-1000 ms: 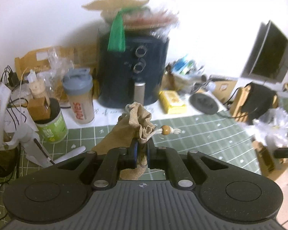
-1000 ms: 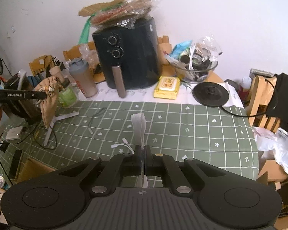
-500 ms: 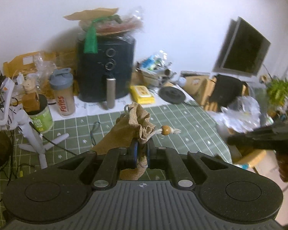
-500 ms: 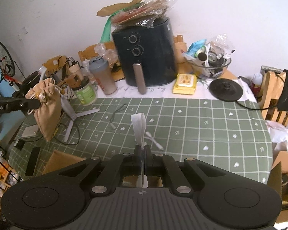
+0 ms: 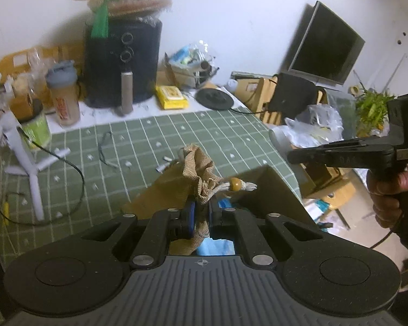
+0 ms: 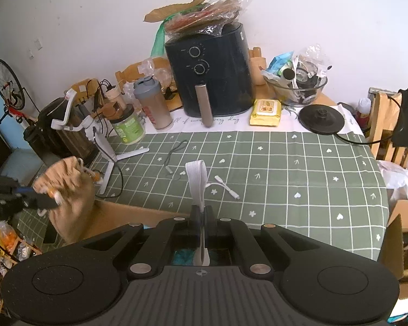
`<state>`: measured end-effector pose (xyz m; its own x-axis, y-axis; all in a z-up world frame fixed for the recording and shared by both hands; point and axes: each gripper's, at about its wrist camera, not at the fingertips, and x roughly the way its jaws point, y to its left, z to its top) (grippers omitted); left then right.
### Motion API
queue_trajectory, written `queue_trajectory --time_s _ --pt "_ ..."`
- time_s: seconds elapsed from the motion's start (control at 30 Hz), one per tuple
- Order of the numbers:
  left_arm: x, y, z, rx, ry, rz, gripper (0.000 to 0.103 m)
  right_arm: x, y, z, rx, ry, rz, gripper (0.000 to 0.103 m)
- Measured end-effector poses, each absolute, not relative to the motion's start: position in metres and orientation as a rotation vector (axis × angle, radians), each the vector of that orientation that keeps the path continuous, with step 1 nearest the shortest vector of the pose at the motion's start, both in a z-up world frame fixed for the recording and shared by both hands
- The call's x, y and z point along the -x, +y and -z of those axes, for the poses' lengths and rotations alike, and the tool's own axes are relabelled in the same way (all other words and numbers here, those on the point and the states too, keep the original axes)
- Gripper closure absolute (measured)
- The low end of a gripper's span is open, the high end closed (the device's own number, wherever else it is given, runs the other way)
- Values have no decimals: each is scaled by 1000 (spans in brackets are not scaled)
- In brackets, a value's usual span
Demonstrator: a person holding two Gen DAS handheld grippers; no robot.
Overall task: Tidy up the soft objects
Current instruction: 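Open the left gripper to drop the tan pouch into the box, then lower the white strap into the box and open the right gripper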
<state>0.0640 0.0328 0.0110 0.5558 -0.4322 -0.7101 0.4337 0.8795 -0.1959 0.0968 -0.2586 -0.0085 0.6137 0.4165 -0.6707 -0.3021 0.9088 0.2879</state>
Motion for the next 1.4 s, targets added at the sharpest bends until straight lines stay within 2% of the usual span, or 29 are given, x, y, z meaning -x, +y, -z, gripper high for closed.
queue_trajectory --time_s 0.13,0.23,0.27,0.3,0.37,0.87,0.97,1.03,1.07,1.1,1.2,1.4 --pt "-61 30 -1 36 825 530 89 -88 -257 10 -158 817 -418 98" --pt "-59 29 4 62 839 568 80 -81 -255 13 -162 826 -418 98" --pt "-58 27 6 60 846 572 71 -78 -254 14 -164 830 -418 98" --pt "-56 26 7 54 852 573 56 -76 -254 15 -165 834 -417 98" --pt "-50 25 10 36 851 572 44 -71 -253 17 -167 840 -414 98" --pt "-34 45 27 37 928 506 43 -62 -249 13 -205 844 -387 98" --pt "-32 51 27 40 930 489 43 -68 -246 20 -192 878 -352 93" --pt "-31 54 28 36 932 473 43 -70 -244 27 -167 907 -317 69" --pt "-31 55 28 33 932 466 43 -69 -242 31 -153 916 -304 45" --pt "-30 57 28 30 933 458 43 -68 -241 33 -142 915 -293 25" --pt "-31 63 30 38 940 439 43 -65 -238 38 -137 923 -291 13" --pt "-33 71 31 59 943 402 43 -63 -232 43 -129 952 -311 5"
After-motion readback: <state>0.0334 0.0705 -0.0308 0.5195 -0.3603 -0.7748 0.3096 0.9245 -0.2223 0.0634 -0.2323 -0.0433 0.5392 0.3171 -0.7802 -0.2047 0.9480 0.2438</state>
